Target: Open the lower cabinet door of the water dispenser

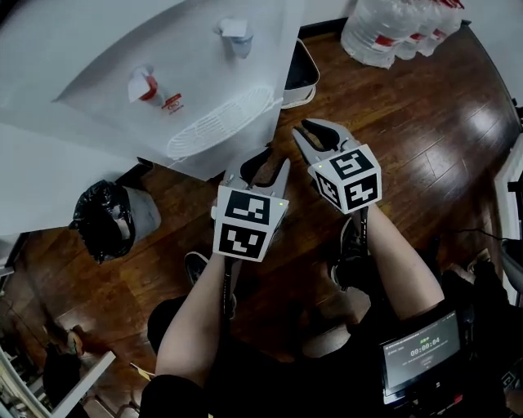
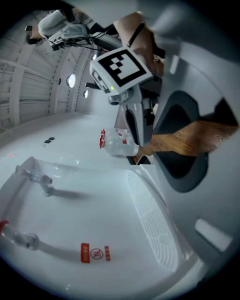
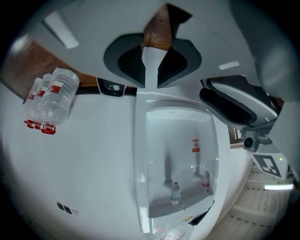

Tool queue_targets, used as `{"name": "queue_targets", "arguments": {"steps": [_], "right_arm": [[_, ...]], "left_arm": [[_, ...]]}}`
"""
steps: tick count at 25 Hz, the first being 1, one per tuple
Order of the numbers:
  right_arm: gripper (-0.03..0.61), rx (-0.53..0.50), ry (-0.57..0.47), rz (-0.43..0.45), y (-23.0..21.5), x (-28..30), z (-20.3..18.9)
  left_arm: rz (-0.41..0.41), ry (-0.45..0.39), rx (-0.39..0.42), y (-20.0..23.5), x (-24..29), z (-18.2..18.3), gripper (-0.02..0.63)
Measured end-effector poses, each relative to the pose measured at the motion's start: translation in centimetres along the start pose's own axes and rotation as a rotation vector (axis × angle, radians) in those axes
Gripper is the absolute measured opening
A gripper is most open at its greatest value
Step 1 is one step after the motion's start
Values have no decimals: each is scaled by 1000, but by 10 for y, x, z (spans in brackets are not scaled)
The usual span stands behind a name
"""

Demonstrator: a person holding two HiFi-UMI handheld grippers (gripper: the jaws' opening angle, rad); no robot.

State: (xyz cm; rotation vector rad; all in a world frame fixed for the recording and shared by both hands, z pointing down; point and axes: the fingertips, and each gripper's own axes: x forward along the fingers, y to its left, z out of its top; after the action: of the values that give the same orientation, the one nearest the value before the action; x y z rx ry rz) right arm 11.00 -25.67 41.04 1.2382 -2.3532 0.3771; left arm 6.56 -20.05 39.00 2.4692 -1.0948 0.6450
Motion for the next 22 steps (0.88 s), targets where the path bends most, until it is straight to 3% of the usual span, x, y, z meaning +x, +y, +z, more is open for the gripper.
{"name": "queue_targets", "arguments": {"steps": [6, 10, 15, 18, 22], "right_arm": [[121, -85, 121, 87, -7, 47, -43], [256, -107, 231, 192, -9, 74, -79], [336, -145, 270, 248, -15, 100, -90], [344, -193, 263, 272, -13, 112, -83], [363, -251, 273, 304, -10, 128, -76]], "left_arm": [[-41, 117, 53, 1, 16, -25, 135], [-89, 158, 101, -4, 13, -33, 135], [-135, 283, -14, 7, 12, -62, 135], [-146, 335, -7, 13, 15, -75, 138], [-156, 337, -3, 19, 14, -67, 138]]}}
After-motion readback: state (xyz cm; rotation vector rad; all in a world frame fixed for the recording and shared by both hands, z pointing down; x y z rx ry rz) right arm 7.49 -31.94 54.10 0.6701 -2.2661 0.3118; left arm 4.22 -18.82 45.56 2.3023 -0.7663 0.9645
